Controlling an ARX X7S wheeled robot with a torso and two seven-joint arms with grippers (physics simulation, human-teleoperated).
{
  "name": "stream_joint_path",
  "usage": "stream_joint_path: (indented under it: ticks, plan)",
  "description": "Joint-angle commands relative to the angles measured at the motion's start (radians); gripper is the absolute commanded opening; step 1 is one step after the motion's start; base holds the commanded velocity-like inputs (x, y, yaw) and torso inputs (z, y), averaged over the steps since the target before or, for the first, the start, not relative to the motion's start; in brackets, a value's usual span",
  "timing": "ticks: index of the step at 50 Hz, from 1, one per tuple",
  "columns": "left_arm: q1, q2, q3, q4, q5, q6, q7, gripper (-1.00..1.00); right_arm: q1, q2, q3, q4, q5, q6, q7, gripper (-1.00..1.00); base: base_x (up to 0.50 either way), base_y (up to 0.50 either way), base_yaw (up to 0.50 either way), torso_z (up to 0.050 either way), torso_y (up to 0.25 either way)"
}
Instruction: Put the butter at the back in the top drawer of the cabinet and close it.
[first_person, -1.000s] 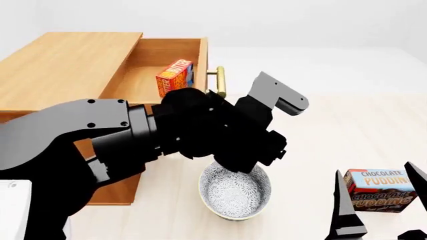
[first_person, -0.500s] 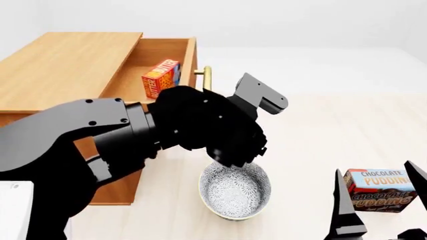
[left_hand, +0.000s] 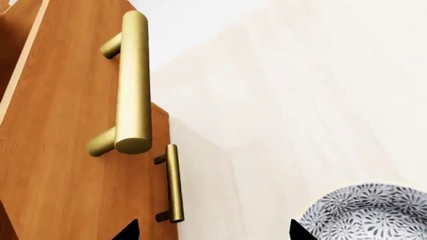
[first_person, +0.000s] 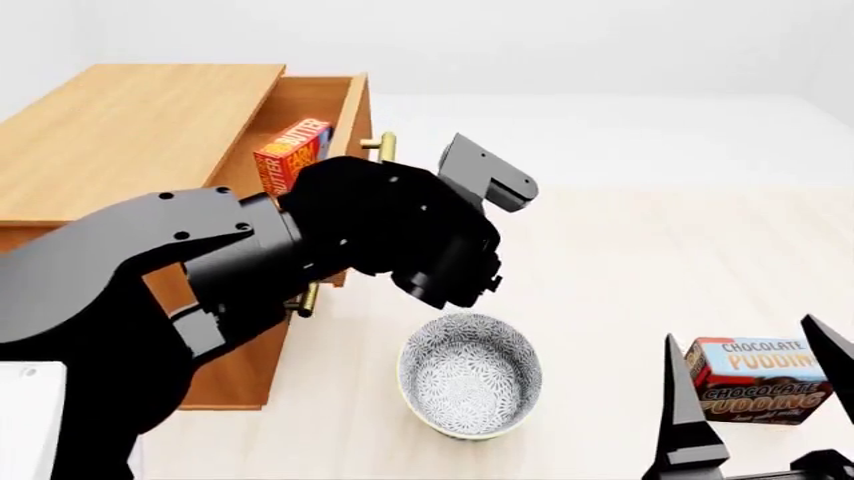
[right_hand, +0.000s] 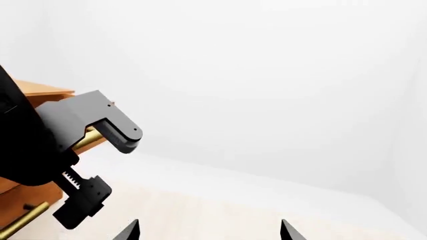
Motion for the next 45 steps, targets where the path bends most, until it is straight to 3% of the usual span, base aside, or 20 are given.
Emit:
stream_joint_path:
  ticks: [1,45]
  plan:
    - [0.0,0.0,0.02,-0.083,0.051,-0.031,-0.027,1.0,0.005,0.0,0.006,0.0,0.01,0.005,-0.011,1.0,0.0,0.0,0.0,0.0,0.0]
    - [0.055,0.0,0.021,-0.242,0.139,-0.103,-0.026,1.0,0.01,0.0,0.015,0.0,0.015,0.009,-0.018,1.0,0.0,0.0,0.0,0.0,0.0]
